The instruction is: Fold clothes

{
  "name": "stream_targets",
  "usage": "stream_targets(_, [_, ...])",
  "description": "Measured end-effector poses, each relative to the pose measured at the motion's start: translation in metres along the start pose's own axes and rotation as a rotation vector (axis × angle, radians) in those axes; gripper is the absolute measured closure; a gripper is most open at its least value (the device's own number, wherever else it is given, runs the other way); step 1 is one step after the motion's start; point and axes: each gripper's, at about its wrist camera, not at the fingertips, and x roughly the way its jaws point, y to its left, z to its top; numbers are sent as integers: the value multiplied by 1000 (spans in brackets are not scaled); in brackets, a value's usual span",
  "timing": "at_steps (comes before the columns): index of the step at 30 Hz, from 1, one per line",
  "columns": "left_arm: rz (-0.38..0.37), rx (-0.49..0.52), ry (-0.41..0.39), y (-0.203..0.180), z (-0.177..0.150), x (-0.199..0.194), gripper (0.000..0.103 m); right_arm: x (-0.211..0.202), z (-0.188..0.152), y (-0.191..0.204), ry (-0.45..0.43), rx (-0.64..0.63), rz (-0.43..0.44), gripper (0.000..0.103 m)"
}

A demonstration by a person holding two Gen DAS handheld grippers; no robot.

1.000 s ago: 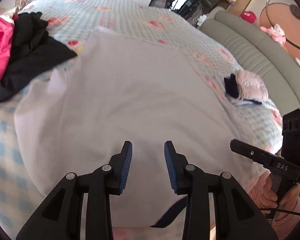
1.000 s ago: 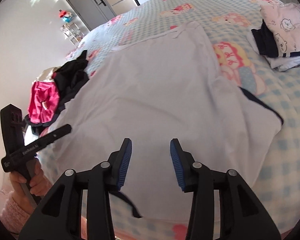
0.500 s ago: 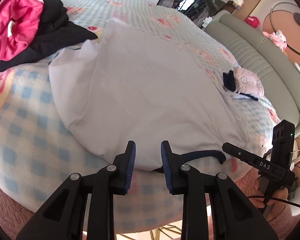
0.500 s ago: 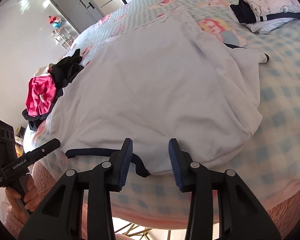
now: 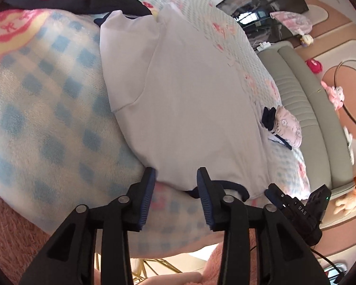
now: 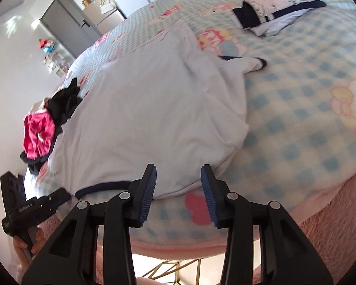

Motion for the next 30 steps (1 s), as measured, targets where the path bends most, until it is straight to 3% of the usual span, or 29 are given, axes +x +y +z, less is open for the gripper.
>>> stream_targets(4, [-29,-45,40,6,-1,15,62,4,5,-18,33,51,28,54])
stream_targets(9, [-119,16,145,-2,-6,21,62,27,-9,-18,146,77,150,52])
stream_targets(11, [-73,21,139,-1,-11,16,62,29,-11,-13,161,57,142,52])
stream_targets(13, [-53,-22,97,9,-13,12,62,30,-11,-10,159,44,125,52])
stream_targets(18, [-68,-104,-63,28,1,-9,62,22,0,-32,45,141,54,53])
stream_targets(22, [-50,-119,-107,33,19,1,63,32,6,-38,19,131,61,52])
stream_targets(24, [-32,-110,-126,29,25,4,70,37,8,-36,17,127,70,52])
stream_targets(25, [-16,-98,-140,26,27,3,83,38,10,-35,13,126,78,54])
stream_targets(26, [5,-87,-149,24,27,1,92,38,12,-33,9,119,83,69])
stream_targets(28, [33,-72,-168,23,25,-6,98,34,12,-26,3,94,86,93])
stream_targets(30, [67,-67,-198,27,21,-17,98,30,13,-20,-4,69,88,96])
